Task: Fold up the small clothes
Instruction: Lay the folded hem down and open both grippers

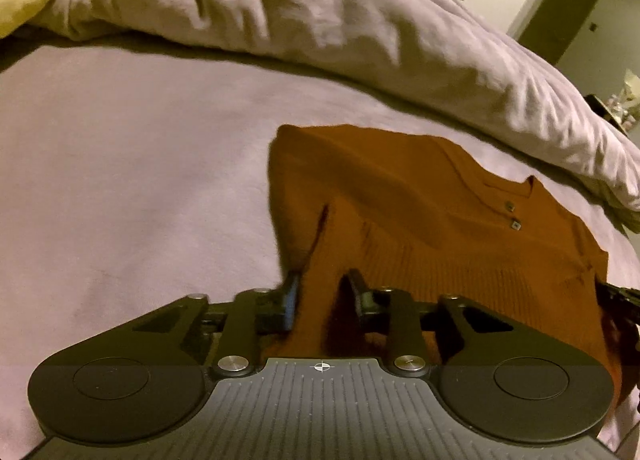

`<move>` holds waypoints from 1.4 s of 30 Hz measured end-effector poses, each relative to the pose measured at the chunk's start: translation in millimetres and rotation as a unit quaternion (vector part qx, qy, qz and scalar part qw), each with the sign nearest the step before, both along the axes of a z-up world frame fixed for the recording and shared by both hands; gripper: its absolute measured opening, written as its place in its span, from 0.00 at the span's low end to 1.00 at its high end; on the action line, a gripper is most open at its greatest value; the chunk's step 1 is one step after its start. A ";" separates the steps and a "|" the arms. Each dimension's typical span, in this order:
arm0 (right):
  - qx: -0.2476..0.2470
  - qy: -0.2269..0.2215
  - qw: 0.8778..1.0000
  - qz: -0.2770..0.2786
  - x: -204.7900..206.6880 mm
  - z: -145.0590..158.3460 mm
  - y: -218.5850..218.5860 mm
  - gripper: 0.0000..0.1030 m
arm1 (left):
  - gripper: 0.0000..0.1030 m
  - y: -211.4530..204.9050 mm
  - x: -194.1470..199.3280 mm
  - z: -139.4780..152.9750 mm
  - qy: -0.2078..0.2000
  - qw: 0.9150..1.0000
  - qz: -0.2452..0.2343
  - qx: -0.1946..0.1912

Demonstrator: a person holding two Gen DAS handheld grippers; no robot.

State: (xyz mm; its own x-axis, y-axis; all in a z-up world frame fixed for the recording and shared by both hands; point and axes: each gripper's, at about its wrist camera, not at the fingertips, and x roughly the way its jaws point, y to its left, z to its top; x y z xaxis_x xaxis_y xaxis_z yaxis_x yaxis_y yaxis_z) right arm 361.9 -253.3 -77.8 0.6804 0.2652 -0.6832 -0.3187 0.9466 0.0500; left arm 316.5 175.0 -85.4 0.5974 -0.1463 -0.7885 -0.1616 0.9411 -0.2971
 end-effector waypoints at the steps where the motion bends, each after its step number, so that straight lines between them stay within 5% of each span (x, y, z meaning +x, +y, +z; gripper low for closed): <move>1: 0.002 0.001 1.000 -0.003 0.3 0.4 0.2 0.07 | 0.18 -0.7 -1.1 3.3 -0.003 1.000 0.002 0.003; 9: 0.016 -0.075 0.997 -0.026 -15.3 38.0 -7.0 0.04 | 0.09 8.5 -6.3 54.3 -0.075 0.997 0.019 -0.009; 16: 0.004 -0.136 0.987 -0.089 13.9 67.7 -2.6 0.04 | 0.09 0.9 33.5 80.9 -0.127 0.989 0.042 0.055; 22: -0.053 -0.143 0.979 -0.132 58.3 56.6 12.2 0.04 | 0.09 -17.4 72.0 64.2 -0.127 0.982 0.059 0.125; 30: -0.134 -0.135 0.971 -0.142 81.8 9.9 36.2 0.04 | 0.11 -28.9 88.8 5.5 -0.075 0.973 0.097 0.195; 32: -0.151 -0.132 0.969 -0.142 83.6 -0.3 40.3 0.04 | 0.42 -24.7 90.6 -5.4 -0.056 0.973 0.102 0.202; 34: -0.169 -0.123 0.967 -0.144 84.3 -10.0 42.8 0.06 | 0.60 -19.9 90.1 -9.8 -0.030 0.975 0.097 0.200; 38: -0.165 -0.119 0.965 -0.168 78.9 -10.9 34.2 0.32 | 0.66 -6.5 55.8 12.7 -0.075 0.974 0.134 0.165; 42: -0.069 -0.156 0.972 -0.161 35.9 12.4 35.7 0.40 | 0.81 -22.3 13.6 38.0 -0.142 0.978 0.135 0.076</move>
